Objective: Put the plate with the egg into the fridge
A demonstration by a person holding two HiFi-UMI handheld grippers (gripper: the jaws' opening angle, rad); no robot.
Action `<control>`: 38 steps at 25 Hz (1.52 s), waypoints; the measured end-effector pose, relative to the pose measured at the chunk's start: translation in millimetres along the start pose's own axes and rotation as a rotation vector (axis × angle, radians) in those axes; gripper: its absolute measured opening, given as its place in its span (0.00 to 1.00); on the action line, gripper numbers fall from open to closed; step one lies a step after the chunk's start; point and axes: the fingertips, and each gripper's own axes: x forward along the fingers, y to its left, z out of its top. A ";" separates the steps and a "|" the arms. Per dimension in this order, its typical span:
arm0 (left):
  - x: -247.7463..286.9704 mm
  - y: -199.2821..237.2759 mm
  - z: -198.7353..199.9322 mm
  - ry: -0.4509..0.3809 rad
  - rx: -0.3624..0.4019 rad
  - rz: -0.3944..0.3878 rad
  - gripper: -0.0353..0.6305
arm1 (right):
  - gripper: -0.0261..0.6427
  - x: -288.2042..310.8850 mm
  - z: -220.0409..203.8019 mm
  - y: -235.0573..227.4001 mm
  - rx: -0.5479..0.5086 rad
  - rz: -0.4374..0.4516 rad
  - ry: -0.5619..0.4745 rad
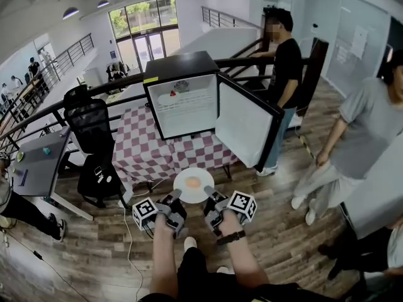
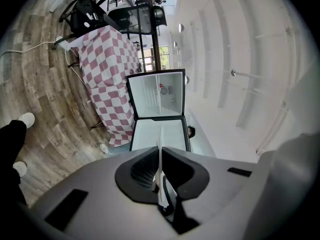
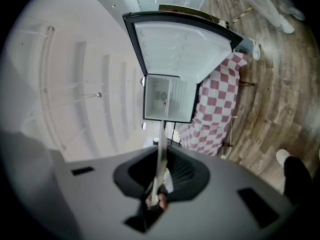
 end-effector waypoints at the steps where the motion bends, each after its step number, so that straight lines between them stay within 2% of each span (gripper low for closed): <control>1: 10.8 2.5 7.4 0.008 0.004 -0.005 0.11 | 0.10 8.9 8.4 -3.2 -0.001 -0.003 -0.010; 5: 54.8 5.1 42.6 0.040 0.001 -0.006 0.11 | 0.10 48.4 37.7 -4.5 0.010 -0.031 -0.044; 8: 90.8 -10.9 76.0 0.072 0.024 -0.029 0.11 | 0.10 86.9 58.8 3.3 0.004 -0.032 -0.066; 11: 119.5 -20.5 107.4 0.081 0.030 -0.045 0.11 | 0.10 121.3 76.7 16.3 -0.064 -0.027 -0.078; 13: 133.2 -26.3 122.2 0.091 0.020 -0.045 0.11 | 0.10 140.2 86.9 22.7 -0.086 -0.017 -0.098; 17: 156.6 -31.0 149.1 0.122 0.031 -0.046 0.10 | 0.10 167.0 98.7 25.9 -0.045 -0.039 -0.146; 21: 171.2 -37.6 175.1 0.145 0.054 -0.049 0.10 | 0.10 196.4 106.8 29.3 -0.091 -0.049 -0.163; 26: 179.9 -29.8 194.8 0.165 0.066 -0.032 0.10 | 0.10 218.5 106.8 18.3 -0.101 -0.048 -0.207; 31: 187.7 -19.6 199.9 0.189 0.005 -0.046 0.10 | 0.10 223.0 110.4 16.0 -0.170 -0.031 -0.220; 34: 198.2 -18.4 205.4 0.195 0.019 -0.035 0.10 | 0.10 233.5 117.8 14.2 -0.228 -0.035 -0.219; 38: 220.0 -24.7 220.5 0.180 0.035 -0.065 0.10 | 0.10 255.7 137.8 17.2 -0.223 0.019 -0.213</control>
